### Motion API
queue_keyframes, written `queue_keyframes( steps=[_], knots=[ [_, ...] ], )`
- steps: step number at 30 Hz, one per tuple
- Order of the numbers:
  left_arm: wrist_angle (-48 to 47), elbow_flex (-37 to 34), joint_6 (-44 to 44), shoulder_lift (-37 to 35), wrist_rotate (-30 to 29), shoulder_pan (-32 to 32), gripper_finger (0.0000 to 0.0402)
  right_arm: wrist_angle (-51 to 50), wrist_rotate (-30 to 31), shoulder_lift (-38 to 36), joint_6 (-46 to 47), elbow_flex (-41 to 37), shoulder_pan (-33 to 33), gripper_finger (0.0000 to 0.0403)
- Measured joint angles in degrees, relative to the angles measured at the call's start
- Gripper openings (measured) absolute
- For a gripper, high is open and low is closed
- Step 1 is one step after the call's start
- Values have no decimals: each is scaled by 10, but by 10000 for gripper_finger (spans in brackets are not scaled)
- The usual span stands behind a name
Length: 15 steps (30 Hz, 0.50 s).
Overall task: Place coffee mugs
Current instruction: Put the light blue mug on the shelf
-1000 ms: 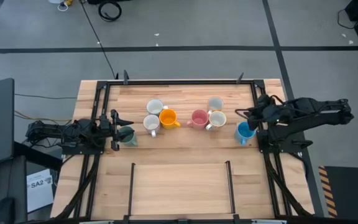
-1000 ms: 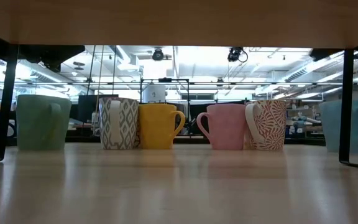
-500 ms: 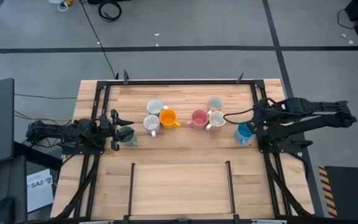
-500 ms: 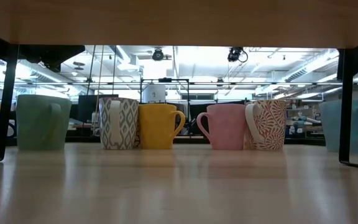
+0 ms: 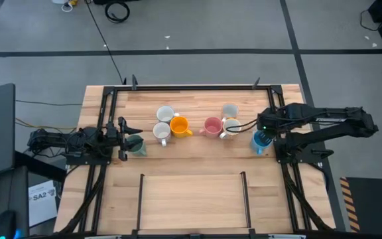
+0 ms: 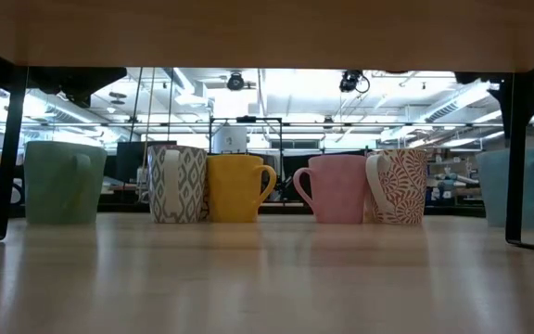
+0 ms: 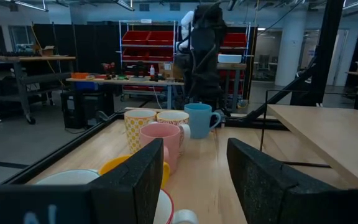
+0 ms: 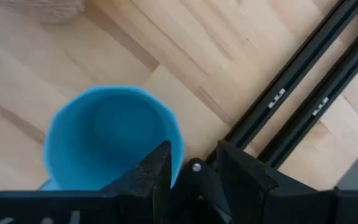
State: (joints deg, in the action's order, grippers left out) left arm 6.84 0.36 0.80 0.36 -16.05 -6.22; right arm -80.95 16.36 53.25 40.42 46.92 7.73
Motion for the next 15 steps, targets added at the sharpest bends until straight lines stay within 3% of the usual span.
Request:
queue_keyframes(
  steps=[15],
  knots=[
    [0, 0, 0, 0, 0, 0, 185, 38, -71, 65, -138, 0, 112, 135]
  ],
)
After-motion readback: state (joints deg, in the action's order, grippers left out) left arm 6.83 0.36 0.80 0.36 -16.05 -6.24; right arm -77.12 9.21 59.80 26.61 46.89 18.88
